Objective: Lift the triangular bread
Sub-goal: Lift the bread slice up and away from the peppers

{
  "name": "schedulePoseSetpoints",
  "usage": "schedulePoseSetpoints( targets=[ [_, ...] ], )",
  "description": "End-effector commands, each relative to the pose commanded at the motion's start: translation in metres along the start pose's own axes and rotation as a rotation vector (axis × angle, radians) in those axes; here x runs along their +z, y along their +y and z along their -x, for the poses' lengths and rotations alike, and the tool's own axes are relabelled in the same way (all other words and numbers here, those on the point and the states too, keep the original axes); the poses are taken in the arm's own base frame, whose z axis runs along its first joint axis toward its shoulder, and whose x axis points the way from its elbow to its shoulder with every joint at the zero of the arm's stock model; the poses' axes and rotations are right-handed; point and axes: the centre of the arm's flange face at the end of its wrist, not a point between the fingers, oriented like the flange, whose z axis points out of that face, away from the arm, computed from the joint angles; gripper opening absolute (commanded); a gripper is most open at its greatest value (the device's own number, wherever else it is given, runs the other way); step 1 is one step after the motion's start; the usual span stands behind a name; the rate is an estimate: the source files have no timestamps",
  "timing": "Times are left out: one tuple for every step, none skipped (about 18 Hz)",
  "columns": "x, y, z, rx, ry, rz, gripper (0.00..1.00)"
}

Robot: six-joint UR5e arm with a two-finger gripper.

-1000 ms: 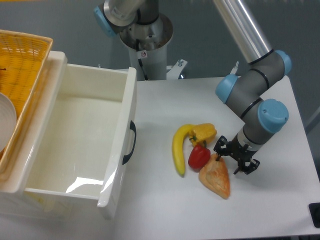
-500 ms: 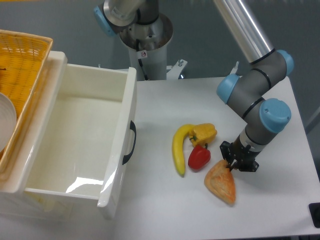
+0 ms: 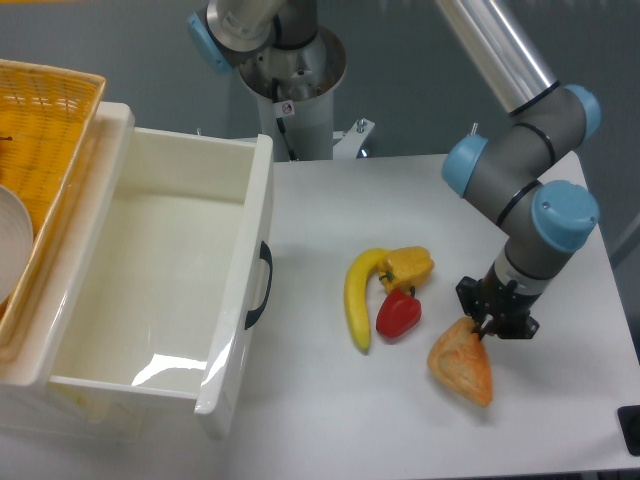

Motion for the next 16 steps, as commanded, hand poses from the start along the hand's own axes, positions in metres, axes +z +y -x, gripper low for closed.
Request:
schedulePoseSetpoints(
  targets=[
    [-0.005, 0.000, 0.003, 0.012, 0.002, 0.011, 0.00],
    [-0.010, 0.000, 0.005, 0.035, 0.004, 0.013, 0.00],
    [-0.014, 0.000, 0.008, 0.063, 0.001, 0.013, 0.01],
    [-0.018, 0.001, 0.010, 0.084, 0.002, 0.013, 0.02],
    [-0.024, 0.000, 0.012, 0.087, 0.002, 0.013, 0.02],
    [-0.028, 0.000, 0.013, 0.086, 0.014, 0.013, 0.03],
    [-0.030, 0.000, 0.015, 0.087, 0.020, 0.014, 0.03],
    [-0.032, 0.000, 0.017, 0.086, 0.017, 0.015, 0.04],
    [-0.032, 0.001, 0.017, 0.087, 0.018, 0.027, 0.04],
    [-0.032, 0.002, 0.016, 0.087, 0.025, 0.040, 0.04],
    [-0.033, 0.003, 0.016, 0.089, 0.023, 0.044, 0.05],
    [-0.035, 0.004, 0.016, 0.087, 0.022, 0.049, 0.05],
    [-0.039, 0.003, 0.015, 0.095, 0.019, 0.053, 0.05],
    [-0.042, 0.006, 0.015, 0.115, 0.015, 0.071, 0.05],
    [-0.042, 0.008, 0.014, 0.135, 0.022, 0.096, 0.05],
    [-0.041, 0.010, 0.014, 0.146, 0.030, 0.110, 0.05]
  ],
)
